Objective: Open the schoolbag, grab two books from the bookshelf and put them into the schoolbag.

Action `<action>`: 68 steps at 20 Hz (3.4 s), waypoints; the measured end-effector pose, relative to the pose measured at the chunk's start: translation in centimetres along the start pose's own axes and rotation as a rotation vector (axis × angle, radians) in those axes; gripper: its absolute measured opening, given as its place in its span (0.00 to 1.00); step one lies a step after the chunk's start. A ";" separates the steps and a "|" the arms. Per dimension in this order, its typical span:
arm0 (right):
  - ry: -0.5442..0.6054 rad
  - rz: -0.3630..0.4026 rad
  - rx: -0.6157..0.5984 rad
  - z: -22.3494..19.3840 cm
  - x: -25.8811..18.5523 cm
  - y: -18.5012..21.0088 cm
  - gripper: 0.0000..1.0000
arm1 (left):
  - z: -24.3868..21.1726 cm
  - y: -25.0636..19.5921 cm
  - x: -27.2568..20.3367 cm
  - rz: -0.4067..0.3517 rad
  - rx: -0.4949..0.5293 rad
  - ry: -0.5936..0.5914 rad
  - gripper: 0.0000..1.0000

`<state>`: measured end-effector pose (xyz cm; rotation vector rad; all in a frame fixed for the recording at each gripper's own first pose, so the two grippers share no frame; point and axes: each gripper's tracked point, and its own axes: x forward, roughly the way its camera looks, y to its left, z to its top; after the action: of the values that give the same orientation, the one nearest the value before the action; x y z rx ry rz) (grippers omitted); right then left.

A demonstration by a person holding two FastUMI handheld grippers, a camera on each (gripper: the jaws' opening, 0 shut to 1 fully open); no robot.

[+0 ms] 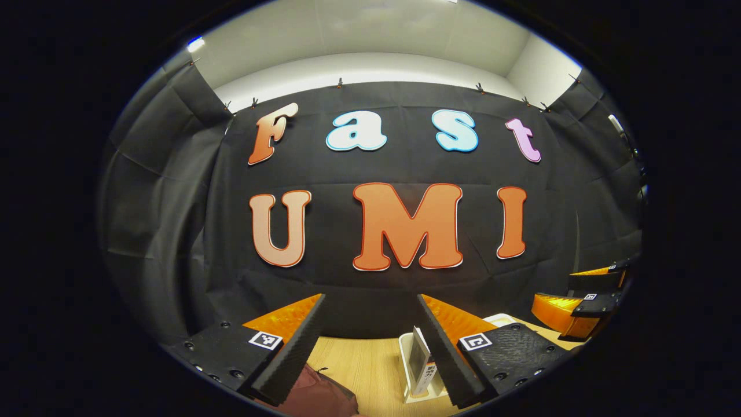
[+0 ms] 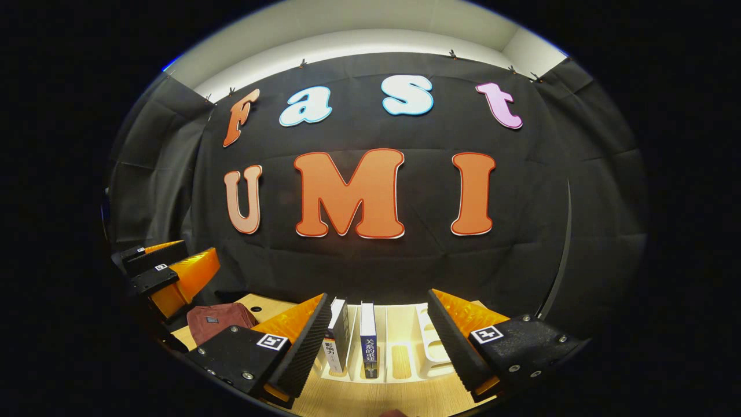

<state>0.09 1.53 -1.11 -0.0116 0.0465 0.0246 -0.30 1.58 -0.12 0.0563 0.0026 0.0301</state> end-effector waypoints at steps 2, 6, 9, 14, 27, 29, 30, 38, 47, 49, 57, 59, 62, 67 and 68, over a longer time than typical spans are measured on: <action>0.000 -0.002 0.000 -0.1 0.0 -0.1 0.98 | 0.0 0.0 0.0 -0.001 0.001 -0.001 0.95; -0.003 -0.007 -0.002 0.0 -0.1 -0.3 0.98 | -0.1 0.1 0.1 -0.003 0.013 -0.002 0.95; 0.004 -0.009 -0.004 -0.4 0.0 -0.5 0.98 | -0.4 -0.1 -0.1 -0.012 0.026 0.014 0.95; 0.010 -0.005 0.000 -0.5 0.0 -0.9 0.98 | -1.2 0.3 -0.2 -0.015 0.067 0.038 0.96; 0.060 0.005 0.017 -3.5 0.9 -5.9 0.98 | -8.7 5.3 -3.5 0.034 0.374 0.334 0.96; 0.091 0.002 0.008 -4.5 1.0 -6.6 0.98 | -9.9 6.2 -4.4 0.017 0.457 0.387 0.96; 0.104 -0.007 0.006 -5.0 1.0 -7.0 0.98 | -10.6 6.5 -4.9 0.003 0.493 0.415 0.95; 0.168 -0.109 0.000 -7.7 1.8 -7.2 0.98 | -14.7 9.3 -8.2 -0.139 0.700 0.621 0.96; 0.190 -0.089 -0.033 -8.8 3.0 -5.0 0.99 | -16.7 12.4 -11.9 -0.172 0.864 0.796 0.97; 0.188 -0.087 -0.035 -8.8 3.1 -4.8 0.99 | -17.0 13.0 -11.9 -0.134 0.875 0.799 0.97; 0.195 -0.068 -0.038 -9.3 3.0 -4.3 0.99 | -16.3 13.8 -11.2 -0.031 0.905 0.745 0.96; 0.196 -0.059 -0.037 -9.4 3.3 -4.0 0.99 | -15.8 14.3 -10.3 -0.013 0.918 0.711 0.95; 0.199 -0.052 -0.033 -9.3 3.7 -3.6 0.99 | -15.8 15.1 -9.5 0.048 0.911 0.714 0.95; 0.206 -0.024 -0.051 -8.8 4.8 -1.7 0.99 | -16.1 15.9 -9.3 0.047 0.918 0.769 0.93; 0.211 -0.016 -0.061 -8.7 5.1 -1.2 0.98 | -15.9 15.7 -9.0 0.035 0.905 0.767 0.86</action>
<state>4.86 0.35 -10.03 -0.0751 0.2570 0.0084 -9.79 17.83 -15.11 0.9470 0.7849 0.0827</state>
